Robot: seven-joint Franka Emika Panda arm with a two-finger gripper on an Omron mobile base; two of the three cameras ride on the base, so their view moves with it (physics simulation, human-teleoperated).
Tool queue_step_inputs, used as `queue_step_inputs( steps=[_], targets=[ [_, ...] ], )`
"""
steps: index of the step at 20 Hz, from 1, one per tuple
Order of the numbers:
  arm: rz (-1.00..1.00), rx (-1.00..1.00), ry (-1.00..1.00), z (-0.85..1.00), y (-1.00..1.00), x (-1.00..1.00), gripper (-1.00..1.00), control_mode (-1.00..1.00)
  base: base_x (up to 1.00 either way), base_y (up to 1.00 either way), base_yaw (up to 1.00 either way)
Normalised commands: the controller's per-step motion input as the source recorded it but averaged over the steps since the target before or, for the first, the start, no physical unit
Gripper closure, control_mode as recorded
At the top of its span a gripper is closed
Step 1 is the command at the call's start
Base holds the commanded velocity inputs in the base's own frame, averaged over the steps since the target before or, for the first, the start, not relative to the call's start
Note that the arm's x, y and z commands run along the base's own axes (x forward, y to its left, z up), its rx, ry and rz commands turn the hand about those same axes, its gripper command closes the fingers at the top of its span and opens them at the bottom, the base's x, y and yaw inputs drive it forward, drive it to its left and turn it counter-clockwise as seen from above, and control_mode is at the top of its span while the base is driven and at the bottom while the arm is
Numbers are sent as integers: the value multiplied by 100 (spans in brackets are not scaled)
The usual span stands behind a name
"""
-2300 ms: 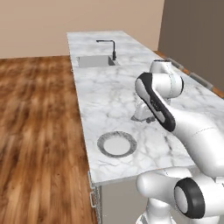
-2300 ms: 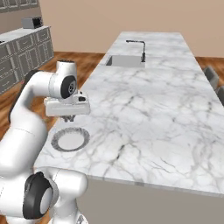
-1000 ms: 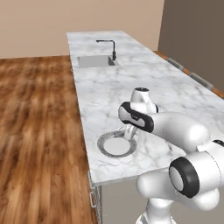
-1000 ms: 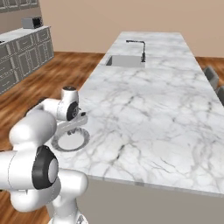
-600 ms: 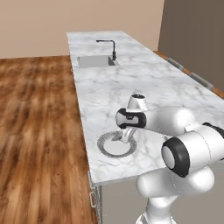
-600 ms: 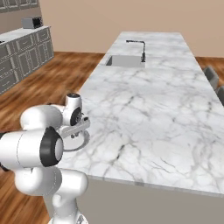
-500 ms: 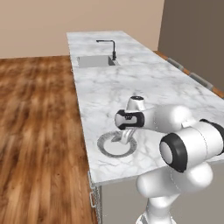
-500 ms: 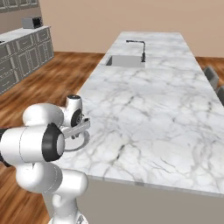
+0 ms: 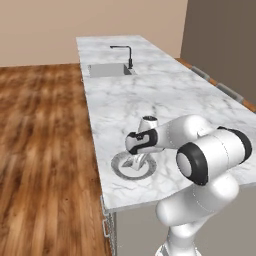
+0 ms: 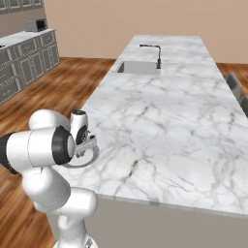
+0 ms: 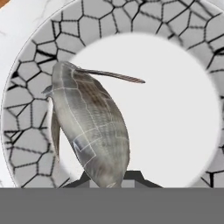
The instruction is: Take the fish from the oven and place it on the plate on the counter.
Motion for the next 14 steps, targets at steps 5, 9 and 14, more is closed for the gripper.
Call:
queue_step_inputs(
  steps=[5, 9, 14],
  targets=[
    [0, 0, 0, -2, 1, 6, 100, -100, 0, 0, 0],
    [0, 0, 0, 0, -3, 7, 100, -100, 0, 0, 0],
    [0, 0, 0, 0, -2, 31, 100, -100, 0, 0, 0]
  ],
)
